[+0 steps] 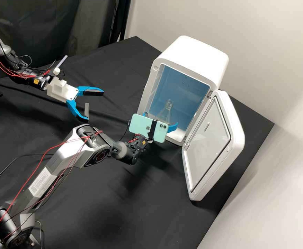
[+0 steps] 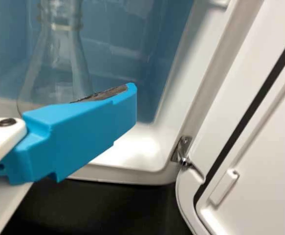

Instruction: Take the flask out of the incubator

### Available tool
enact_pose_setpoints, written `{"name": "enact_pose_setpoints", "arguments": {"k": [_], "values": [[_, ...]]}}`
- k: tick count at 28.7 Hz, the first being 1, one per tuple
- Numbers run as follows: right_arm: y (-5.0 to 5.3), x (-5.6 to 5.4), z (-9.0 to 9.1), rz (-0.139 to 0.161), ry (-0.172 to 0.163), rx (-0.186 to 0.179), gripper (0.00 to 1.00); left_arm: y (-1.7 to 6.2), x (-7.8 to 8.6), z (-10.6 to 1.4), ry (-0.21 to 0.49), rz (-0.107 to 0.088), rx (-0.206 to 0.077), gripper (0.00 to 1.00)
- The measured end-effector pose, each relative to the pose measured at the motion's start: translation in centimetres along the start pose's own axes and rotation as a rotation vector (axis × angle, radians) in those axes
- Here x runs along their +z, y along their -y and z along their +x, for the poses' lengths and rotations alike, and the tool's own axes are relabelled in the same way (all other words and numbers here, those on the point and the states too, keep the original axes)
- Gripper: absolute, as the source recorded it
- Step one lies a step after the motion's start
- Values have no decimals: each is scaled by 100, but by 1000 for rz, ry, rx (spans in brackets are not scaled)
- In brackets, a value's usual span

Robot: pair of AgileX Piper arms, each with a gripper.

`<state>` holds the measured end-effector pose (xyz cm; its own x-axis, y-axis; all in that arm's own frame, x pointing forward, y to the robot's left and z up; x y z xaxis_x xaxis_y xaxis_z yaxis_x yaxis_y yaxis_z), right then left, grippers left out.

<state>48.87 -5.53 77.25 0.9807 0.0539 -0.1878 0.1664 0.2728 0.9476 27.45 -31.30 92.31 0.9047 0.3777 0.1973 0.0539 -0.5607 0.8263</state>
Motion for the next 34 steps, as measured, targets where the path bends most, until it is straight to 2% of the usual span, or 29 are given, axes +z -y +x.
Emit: {"name": "enact_pose_setpoints", "arguments": {"k": [3,6,12,13,15,16,17,19,22,26,29,34], "values": [[54,37,8,-2,16,-19,100,0,0,0,0,0,0,100],[64,48,12,0,23,-24,100,0,0,0,0,0,0,100],[18,122,-6,8,41,-11,100,0,0,0,0,0,0,100],[7,142,-12,17,45,-8,100,0,0,0,0,0,0,100],[-53,172,-29,66,50,7,100,0,0,0,0,0,0,100],[-116,209,-50,112,53,26,100,0,0,0,0,0,0,100],[-150,221,-64,140,51,38,100,1,5,1,2,0,0,100],[-243,223,-85,174,35,71,100,0,4,1,0,-1,0,100],[-379,183,-108,205,1,119,100,0,4,1,0,-1,0,100],[-463,142,-86,197,-20,142,100,0,4,1,0,-1,0,100],[-533,103,-44,216,-36,158,100,0,4,1,0,-1,0,100],[-534,43,7,229,-30,143,100,0,4,1,0,-1,0,100]]}}
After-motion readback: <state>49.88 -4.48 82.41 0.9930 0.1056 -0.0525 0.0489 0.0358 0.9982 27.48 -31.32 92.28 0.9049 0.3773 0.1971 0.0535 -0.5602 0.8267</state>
